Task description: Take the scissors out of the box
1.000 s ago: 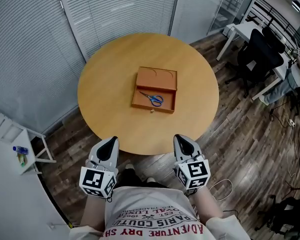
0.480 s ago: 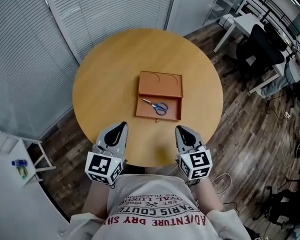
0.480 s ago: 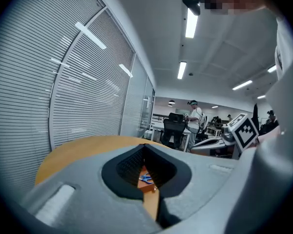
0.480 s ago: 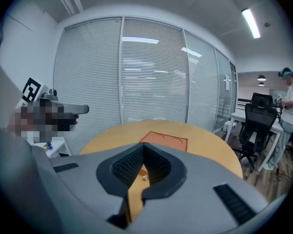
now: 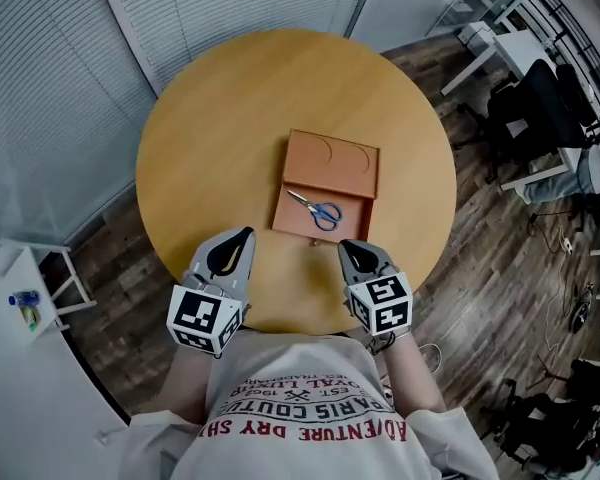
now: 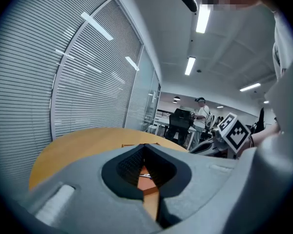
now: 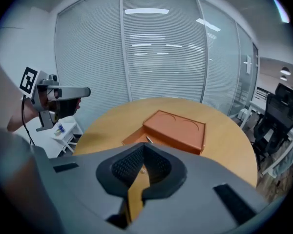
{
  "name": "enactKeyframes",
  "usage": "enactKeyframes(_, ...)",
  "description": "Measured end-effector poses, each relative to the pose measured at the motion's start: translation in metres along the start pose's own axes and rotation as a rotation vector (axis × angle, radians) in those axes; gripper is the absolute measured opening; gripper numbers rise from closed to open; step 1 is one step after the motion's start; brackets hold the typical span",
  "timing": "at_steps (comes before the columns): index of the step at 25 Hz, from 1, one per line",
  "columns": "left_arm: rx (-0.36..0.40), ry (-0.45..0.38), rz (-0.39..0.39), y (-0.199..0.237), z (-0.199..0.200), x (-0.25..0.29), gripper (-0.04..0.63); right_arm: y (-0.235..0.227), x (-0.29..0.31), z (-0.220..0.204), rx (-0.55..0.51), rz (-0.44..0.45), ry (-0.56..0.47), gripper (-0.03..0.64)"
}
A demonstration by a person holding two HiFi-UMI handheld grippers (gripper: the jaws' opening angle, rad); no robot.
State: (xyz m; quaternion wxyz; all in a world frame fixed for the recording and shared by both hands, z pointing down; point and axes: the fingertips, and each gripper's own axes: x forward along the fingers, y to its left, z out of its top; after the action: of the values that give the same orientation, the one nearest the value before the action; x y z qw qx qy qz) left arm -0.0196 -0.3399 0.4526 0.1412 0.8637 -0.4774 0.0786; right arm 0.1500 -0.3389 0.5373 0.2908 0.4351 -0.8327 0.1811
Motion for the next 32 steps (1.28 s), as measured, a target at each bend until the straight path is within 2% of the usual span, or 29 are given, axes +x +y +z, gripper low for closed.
enactKeyframes(3, -0.02, 0.006, 0.034, 0.005, -0.004, 0.011, 0.009, -0.008, 0.025, -0.007, -0.081, 0.046, 0.081, 0.009)
enactKeyframes(5, -0.025, 0.014, 0.051, 0.005, -0.009, 0.018, 0.009, -0.012, 0.042, -0.015, -0.136, 0.084, 0.136, 0.055)
enactKeyframes(11, -0.052, 0.057, 0.098, 0.013, -0.025, 0.038, 0.009, -0.028, 0.088, -0.033, -0.307, 0.149, 0.276, 0.096)
enactKeyframes(22, -0.096, 0.113, 0.162, 0.03, -0.047, 0.051, 0.009, -0.046, 0.145, -0.061, -0.555, 0.222, 0.479, 0.088)
enactKeyframes(26, -0.105, 0.118, 0.172, 0.04, -0.051, 0.049, 0.009, -0.044, 0.155, -0.072, -0.597, 0.217, 0.533, 0.091)
enactKeyframes(32, -0.104, 0.128, 0.183, 0.049, -0.053, 0.048, 0.009, -0.047, 0.164, -0.084, -0.586, 0.231, 0.595, 0.1)
